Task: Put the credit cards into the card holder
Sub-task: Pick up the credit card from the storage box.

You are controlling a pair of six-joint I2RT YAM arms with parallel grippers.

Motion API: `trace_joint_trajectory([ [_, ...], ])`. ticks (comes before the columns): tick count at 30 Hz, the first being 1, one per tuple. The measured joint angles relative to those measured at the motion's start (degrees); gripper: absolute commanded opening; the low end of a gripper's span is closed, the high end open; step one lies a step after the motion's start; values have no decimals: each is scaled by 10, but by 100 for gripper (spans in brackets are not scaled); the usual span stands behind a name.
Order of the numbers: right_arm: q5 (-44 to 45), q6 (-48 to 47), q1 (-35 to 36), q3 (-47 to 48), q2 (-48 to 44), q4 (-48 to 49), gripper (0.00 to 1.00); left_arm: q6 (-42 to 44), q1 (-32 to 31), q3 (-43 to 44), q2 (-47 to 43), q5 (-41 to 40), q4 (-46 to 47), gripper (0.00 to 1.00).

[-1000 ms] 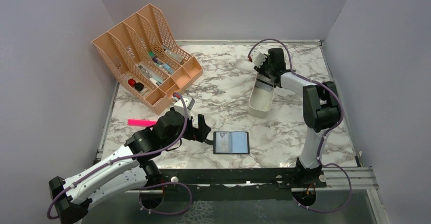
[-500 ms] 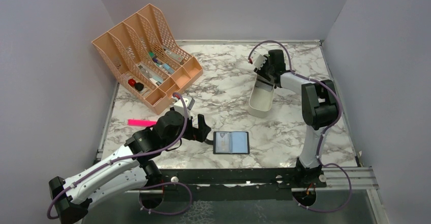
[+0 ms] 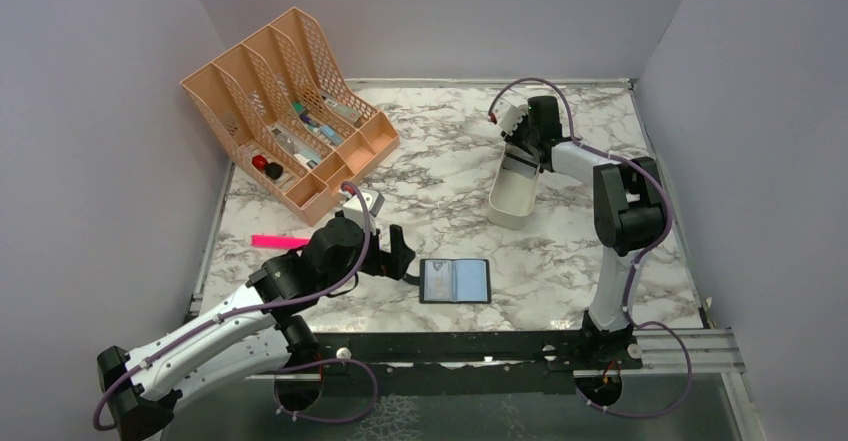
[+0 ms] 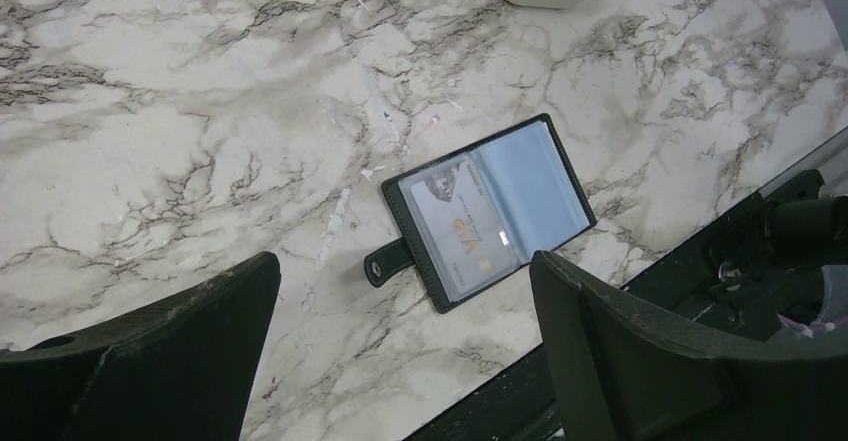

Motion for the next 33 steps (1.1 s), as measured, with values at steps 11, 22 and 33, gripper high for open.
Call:
trace_joint_trajectory([
  [11, 1, 2, 0, 0, 0, 0, 34, 0, 0, 0, 8, 0, 0, 99],
  [22, 1, 9, 0, 3, -1, -4, 34, -2, 0, 0, 1, 0, 0, 99],
  [33, 0, 13, 0, 7, -3, -10, 36, -2, 0, 0, 1, 0, 0, 99],
])
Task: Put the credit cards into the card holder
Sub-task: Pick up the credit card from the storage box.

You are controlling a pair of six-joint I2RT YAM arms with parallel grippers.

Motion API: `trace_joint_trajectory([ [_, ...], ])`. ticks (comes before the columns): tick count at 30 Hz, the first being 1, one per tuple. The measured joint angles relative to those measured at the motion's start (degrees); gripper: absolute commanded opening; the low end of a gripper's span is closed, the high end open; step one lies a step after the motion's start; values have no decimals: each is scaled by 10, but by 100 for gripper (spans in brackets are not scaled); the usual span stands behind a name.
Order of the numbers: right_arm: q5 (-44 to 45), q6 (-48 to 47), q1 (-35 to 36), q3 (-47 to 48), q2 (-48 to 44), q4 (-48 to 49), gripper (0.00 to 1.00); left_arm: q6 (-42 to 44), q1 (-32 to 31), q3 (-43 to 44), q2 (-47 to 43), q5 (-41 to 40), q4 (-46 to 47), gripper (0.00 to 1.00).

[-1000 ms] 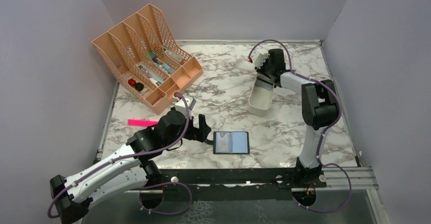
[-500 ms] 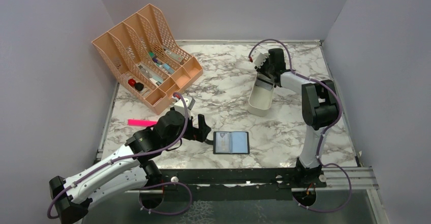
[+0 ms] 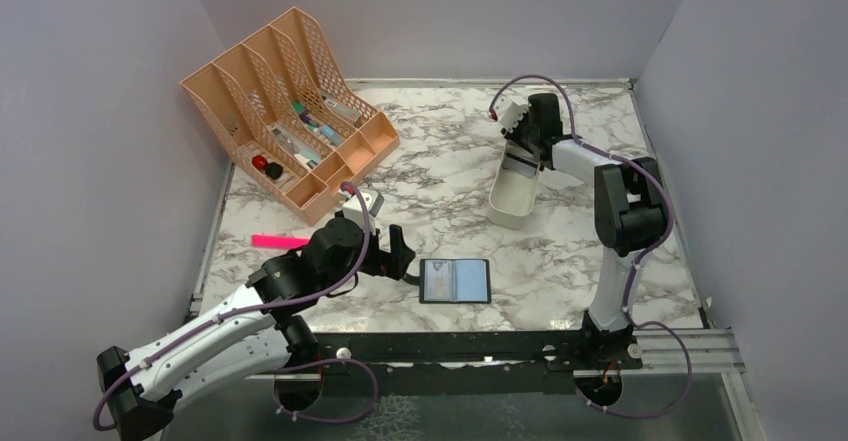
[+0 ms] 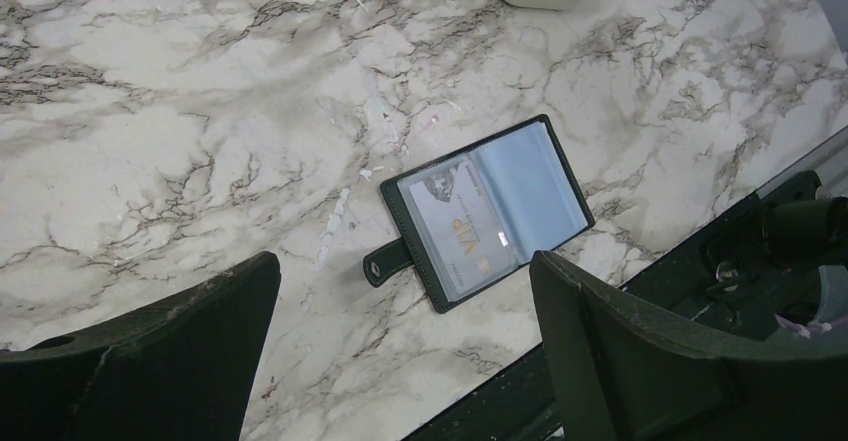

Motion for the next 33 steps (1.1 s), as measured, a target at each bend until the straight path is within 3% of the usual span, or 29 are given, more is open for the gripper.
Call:
trace_joint_trajectory([
  [10, -1, 4, 0, 26, 0, -28, 31, 0, 0, 0, 4, 0, 0, 99],
  [15, -5, 9, 0, 35, -2, -48, 10, 0, 0, 0, 4, 0, 0, 99],
  [27, -60, 45, -1, 61, -48, -138, 8, 0, 0, 0, 4, 0, 0, 99],
  [33, -77, 85, -1, 81, -87, -190, 3, 0, 0, 0, 4, 0, 0, 99],
])
